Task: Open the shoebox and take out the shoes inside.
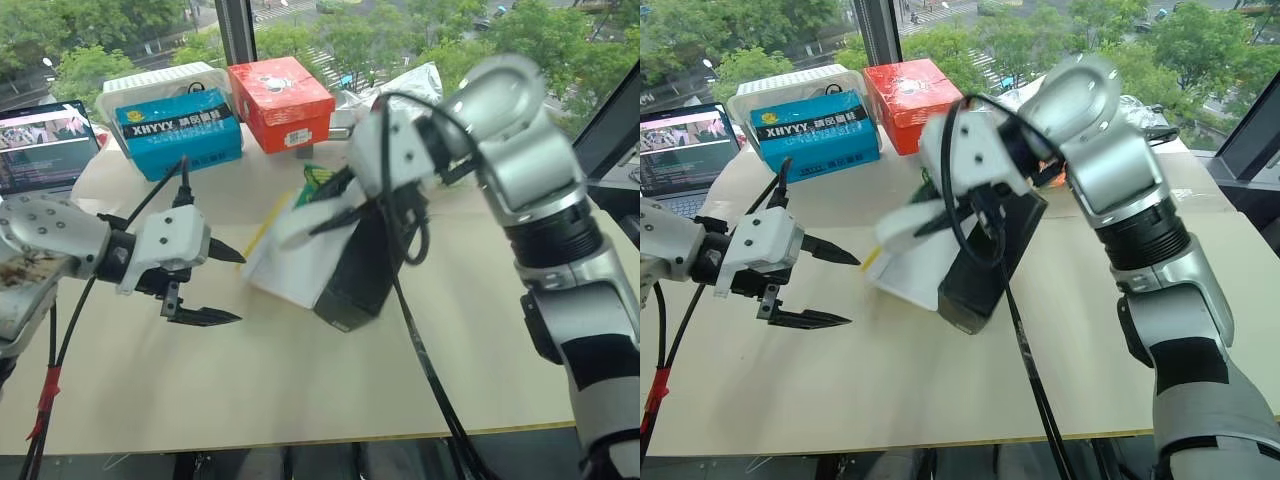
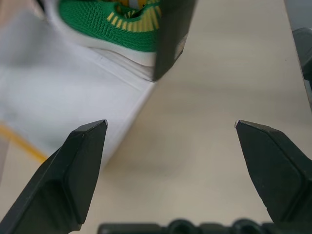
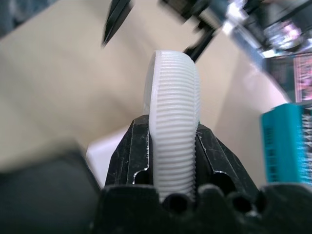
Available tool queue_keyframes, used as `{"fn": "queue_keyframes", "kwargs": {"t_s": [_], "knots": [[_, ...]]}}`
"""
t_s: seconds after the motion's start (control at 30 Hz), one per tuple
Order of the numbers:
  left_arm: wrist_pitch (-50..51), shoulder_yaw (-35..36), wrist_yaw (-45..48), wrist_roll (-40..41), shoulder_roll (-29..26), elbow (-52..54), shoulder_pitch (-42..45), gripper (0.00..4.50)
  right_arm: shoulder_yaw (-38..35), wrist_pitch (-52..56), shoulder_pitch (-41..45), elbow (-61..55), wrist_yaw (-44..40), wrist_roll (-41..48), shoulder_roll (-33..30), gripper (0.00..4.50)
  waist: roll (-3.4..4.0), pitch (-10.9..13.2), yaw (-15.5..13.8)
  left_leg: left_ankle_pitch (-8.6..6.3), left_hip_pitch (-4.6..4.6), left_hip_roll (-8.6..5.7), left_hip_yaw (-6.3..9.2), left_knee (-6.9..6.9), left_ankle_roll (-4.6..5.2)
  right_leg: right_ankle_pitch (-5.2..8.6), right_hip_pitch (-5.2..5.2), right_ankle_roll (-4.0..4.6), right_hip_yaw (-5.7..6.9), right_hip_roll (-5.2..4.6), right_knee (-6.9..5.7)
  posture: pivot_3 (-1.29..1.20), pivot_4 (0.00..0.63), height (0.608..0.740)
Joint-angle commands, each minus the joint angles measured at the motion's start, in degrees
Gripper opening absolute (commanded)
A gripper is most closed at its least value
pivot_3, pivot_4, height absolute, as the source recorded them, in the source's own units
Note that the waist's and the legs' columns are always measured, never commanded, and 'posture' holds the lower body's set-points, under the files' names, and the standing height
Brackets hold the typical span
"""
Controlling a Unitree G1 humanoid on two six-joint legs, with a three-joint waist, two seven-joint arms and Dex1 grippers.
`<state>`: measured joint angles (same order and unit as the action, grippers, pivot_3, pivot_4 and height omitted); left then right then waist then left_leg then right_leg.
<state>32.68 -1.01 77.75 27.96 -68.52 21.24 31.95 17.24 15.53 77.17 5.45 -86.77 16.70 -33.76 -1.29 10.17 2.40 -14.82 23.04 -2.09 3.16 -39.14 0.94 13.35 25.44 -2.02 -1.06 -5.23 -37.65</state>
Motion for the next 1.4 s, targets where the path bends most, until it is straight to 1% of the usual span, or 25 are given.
{"fn": "queue_keyframes", "kwargs": {"t_s": [0.03,0.13,0.2,0.27,0.37,0.5,0.6,0.67,0.73,0.77,0.83,0.97,1.03,1.07,1.13,1.17,1.23,1.27,1.33,1.4], "knots": [[-1.3,0.0,0.8,-0.9,0.0,-0.6,2.0,4.50,-3.7,2.5,0.3,-2.0,4.6,0.7,0.6,0.67,0.00,0.0,0.0,0.00,0.00,0.00,0.00,0.00,0.00,0.00,0.00,0.00,0.00,0.00,-0.01,0.00,0.150,0.740],[-1.2,-0.3,1.3,-1.2,0.3,-0.8,2.5,4.50,-3.4,-0.1,-0.1,-0.6,8.4,-2.4,1.6,0.67,0.00,0.0,0.3,0.00,-0.01,0.00,-0.02,0.00,0.00,0.00,0.02,0.00,-0.01,0.02,-0.04,0.00,0.150,0.740],[-1.2,-0.2,1.6,-1.2,0.2,-0.8,2.5,4.50,-4.3,-0.5,1.0,0.2,8.7,-3.0,0.8,0.67,0.00,0.0,0.2,0.00,0.00,-0.01,-0.05,0.00,0.00,0.00,0.07,0.00,-0.04,0.01,-0.09,0.00,0.150,0.740],[-1.3,-0.1,1.9,-1.3,0.1,-0.7,2.5,4.50,-4.8,-3.6,3.5,3.2,10.5,-6.4,-1.2,0.67,0.00,0.0,0.2,0.01,0.04,-0.01,-0.05,0.00,0.00,0.00,0.11,0.00,-0.04,0.01,-0.10,0.00,0.150,0.740],[-1.3,0.1,2.3,-1.1,0.3,-0.8,2.6,4.50,-4.4,-9.7,4.7,7.3,9.4,-11.6,-7.3,0.67,0.00,0.0,-0.1,0.02,0.32,-0.07,-0.08,-0.06,-0.02,0.00,0.41,0.00,-0.05,-0.04,-0.13,0.00,0.150,0.740],[-1.4,-0.6,2.8,-0.8,1.4,-1.2,3.6,4.50,-0.7,-19.8,3.7,14.7,10.7,-24.0,-18.5,0.67,-0.01,0.0,-0.6,0.02,0.45,-0.09,-0.16,-0.09,-0.02,0.00,0.50,-0.01,0.04,-0.08,-0.07,0.00,0.150,0.740],[-1.7,-1.0,3.3,-0.9,2.1,-1.7,4.2,4.50,0.1,-22.9,2.3,18.4,11.5,-29.3,-23.8,0.67,-0.01,0.0,-0.3,0.00,0.51,-0.11,-0.33,-0.10,0.01,0.00,0.58,-0.01,-0.01,-0.11,-0.02,0.00,0.150,0.740],[-1.9,-1.7,4.0,-0.8,2.9,-2.2,5.1,4.50,0.5,-23.8,-2.8,20.6,10.7,-32.8,-29.4,0.67,-0.01,0.0,-0.1,-0.01,0.53,-0.09,-0.38,-0.09,0.02,0.00,0.62,-0.01,-0.06,-0.08,-0.05,0.00,0.150,0.740],[-2.1,-2.4,4.6,-1.0,3.6,-2.8,6.2,4.50,0.1,-22.3,-9.6,19.9,9.9,-32.5,-31.4,0.67,-0.02,0.0,-0.1,-0.04,0.54,-0.08,-0.44,-0.09,0.07,0.00,0.61,-0.01,-0.05,-0.06,-0.04,0.00,0.150,0.740],[-2.2,-2.7,4.9,-1.2,3.9,-3.2,6.7,4.50,-0.1,-22.1,-13.2,19.5,10.1,-32.0,-31.4,0.67,-0.02,0.0,-0.1,-0.05,0.54,-0.07,-0.50,-0.10,0.10,0.00,0.60,-0.01,-0.07,-0.07,-0.05,0.00,0.150,0.740],[-2.4,-3.2,5.3,-1.4,4.2,-3.8,7.5,4.50,-0.6,-22.1,-17.3,18.9,10.8,-31.8,-31.1,0.67,0.02,0.0,0.6,-0.07,0.50,-0.05,-0.64,-0.14,0.13,0.00,0.60,0.00,-0.15,-0.05,-0.08,0.00,0.150,0.740],[-2.8,-4.0,6.2,-1.9,4.4,-4.6,8.7,4.50,-0.2,-22.5,-25.3,22.3,15.7,-34.0,-29.6,0.67,0.15,0.1,1.5,-0.13,0.23,0.00,-1.01,-0.19,0.25,-0.01,0.71,0.01,-0.74,-0.04,-0.42,0.00,0.150,0.740],[-2.7,-4.0,6.5,-2.0,4.2,-4.7,8.9,4.50,-0.4,-21.8,-28.9,21.8,17.5,-34.0,-28.9,1.60,0.14,0.1,1.5,-0.13,0.15,0.00,-1.12,-0.21,0.25,-0.01,0.71,0.01,-0.87,-0.02,-0.42,0.00,0.150,0.740],[-2.7,-3.9,6.6,-2.0,4.1,-4.7,8.9,4.50,-0.7,-21.1,-30.1,21.0,17.5,-33.6,-28.8,1.78,0.14,0.1,1.5,-0.13,0.12,0.02,-1.13,-0.23,0.26,-0.01,0.68,0.01,-0.88,0.00,-0.41,0.00,0.150,0.740],[-2.5,-3.7,6.6,-2.0,3.9,-4.5,8.7,4.50,-1.6,-19.5,-32.2,18.5,16.0,-32.7,-29.8,2.46,0.18,0.1,1.5,-0.19,0.13,0.03,-1.21,-0.44,0.36,-0.01,0.69,0.00,-0.97,0.02,-0.40,0.00,0.150,0.740],[-2.5,-3.6,6.7,-2.1,3.8,-4.4,8.6,4.50,-1.8,-19.0,-32.9,17.5,15.4,-32.4,-30.2,2.89,0.18,0.1,1.5,-0.24,0.15,0.03,-1.25,-0.56,0.44,-0.01,0.71,0.00,-1.04,0.02,-0.44,0.00,0.150,0.740],[-2.4,-3.4,6.6,-2.0,3.6,-4.3,8.3,4.50,-3.2,-16.7,-33.5,14.5,13.5,-31.0,-31.3,3.47,0.18,0.1,1.5,-0.26,0.15,0.04,-1.28,-0.67,0.47,-0.04,0.69,-0.05,-1.08,0.02,-0.45,0.00,0.150,0.740],[-2.4,-3.3,6.6,-2.1,3.5,-4.3,8.2,4.50,-3.9,-15.5,-33.0,12.9,11.9,-30.3,-32.0,3.91,0.18,0.1,1.4,-0.26,0.15,0.03,-1.30,-0.69,0.47,-0.06,0.68,-0.10,-1.12,0.01,-0.44,0.00,0.150,0.740],[-2.4,-3.2,6.3,-2.2,3.4,-4.2,8.0,4.50,-5.6,-11.4,-31.7,7.5,6.3,-27.0,-34.0,4.44,0.20,0.1,1.3,-0.26,0.15,0.01,-1.35,-0.75,0.47,-0.10,0.66,-0.16,-1.18,0.00,-0.44,0.00,0.150,0.740],[-2.3,-3.1,6.1,-2.2,3.4,-4.1,7.8,4.50,-7.1,-7.1,-30.0,1.6,1.5,-22.8,-35.2,4.44,0.21,0.1,1.3,-0.27,0.13,0.04,-1.36,-0.77,0.49,-0.11,0.66,-0.17,-1.19,0.02,-0.44,0.00,0.150,0.740]]}}
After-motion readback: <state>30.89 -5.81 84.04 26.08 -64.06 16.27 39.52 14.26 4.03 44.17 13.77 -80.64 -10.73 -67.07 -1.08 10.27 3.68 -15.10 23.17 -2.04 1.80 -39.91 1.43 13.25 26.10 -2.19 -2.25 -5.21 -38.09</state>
